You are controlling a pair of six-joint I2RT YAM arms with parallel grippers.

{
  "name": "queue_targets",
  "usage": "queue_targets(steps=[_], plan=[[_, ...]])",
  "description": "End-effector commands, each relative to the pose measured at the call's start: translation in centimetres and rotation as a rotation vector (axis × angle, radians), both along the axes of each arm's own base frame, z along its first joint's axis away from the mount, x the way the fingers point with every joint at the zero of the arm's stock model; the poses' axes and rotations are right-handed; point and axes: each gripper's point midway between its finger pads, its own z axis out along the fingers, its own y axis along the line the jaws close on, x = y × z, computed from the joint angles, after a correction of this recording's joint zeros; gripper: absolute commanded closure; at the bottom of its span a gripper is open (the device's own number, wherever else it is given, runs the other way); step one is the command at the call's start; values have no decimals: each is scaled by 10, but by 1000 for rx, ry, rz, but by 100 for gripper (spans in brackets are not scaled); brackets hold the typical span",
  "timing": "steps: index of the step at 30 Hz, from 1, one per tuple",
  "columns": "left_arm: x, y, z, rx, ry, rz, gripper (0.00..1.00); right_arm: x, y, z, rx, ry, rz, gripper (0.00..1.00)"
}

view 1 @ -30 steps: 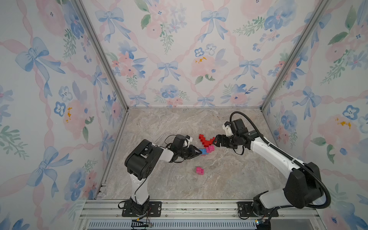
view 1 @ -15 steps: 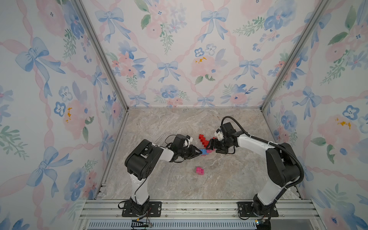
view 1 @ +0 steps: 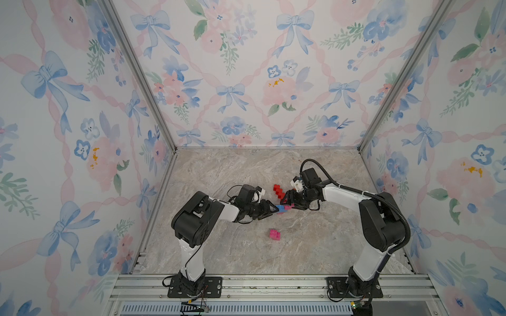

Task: Assemble the letter v with lego
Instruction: Adjust the lego brick at the center of the board.

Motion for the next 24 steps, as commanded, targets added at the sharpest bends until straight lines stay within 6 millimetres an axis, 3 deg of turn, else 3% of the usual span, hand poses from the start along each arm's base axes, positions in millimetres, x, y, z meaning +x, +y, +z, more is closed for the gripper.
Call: queue_targets(steps=[1,16,24], plan=[[1,0,13,7,-45,-19,41,4,6,-1,8,-5,12,38],[0,25,37,99,-182,-44,38,-2,10,-9,-2,4,30,51],[-32,19,27,140,-222,-135,46,-4,8,-6,-16,-6,26,53]])
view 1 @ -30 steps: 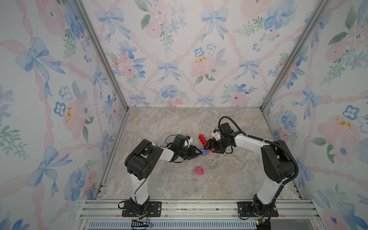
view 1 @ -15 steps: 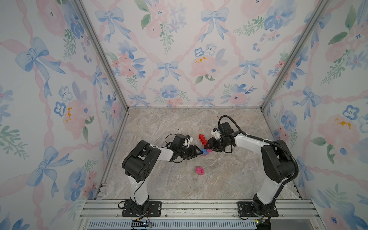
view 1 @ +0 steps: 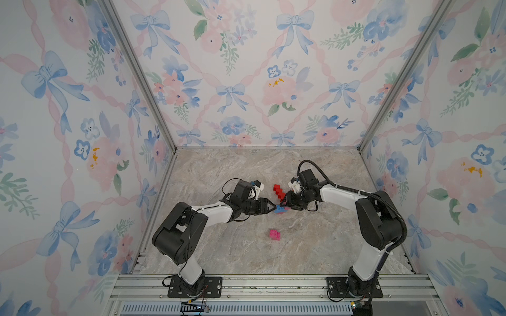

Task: Assemble the letter v with lego
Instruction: Adjust the lego brick at the center of the board.

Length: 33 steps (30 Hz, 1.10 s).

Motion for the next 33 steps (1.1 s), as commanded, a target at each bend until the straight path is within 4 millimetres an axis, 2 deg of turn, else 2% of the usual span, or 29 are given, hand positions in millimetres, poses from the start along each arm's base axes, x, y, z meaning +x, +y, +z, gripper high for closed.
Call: queue_targets(steps=[1,7,10,17,24,26,28,31,33], plan=[[-21,3,-20,74,-1,-49,48,-1,0,3,-13,-14,7,53],[-34,-6,-35,118,-10,-91,53,-4,-2,3,-33,-13,10,53],[-42,-9,-40,118,23,-101,58,-5,-2,3,-46,-16,16,54],[-72,11,-53,149,79,-73,67,-7,-6,7,-69,-31,25,55],[-95,12,-49,138,102,-82,73,-7,-6,10,-71,-37,32,55],[-93,17,-44,142,84,-60,73,-6,-6,11,-70,-39,32,55],[-81,25,-34,167,23,-14,72,-5,-6,11,-73,-40,28,55],[-60,38,-14,271,-113,60,68,-5,-6,11,-74,-39,27,54],[-55,41,-1,349,-187,66,67,-6,-7,11,-80,-39,26,54]])
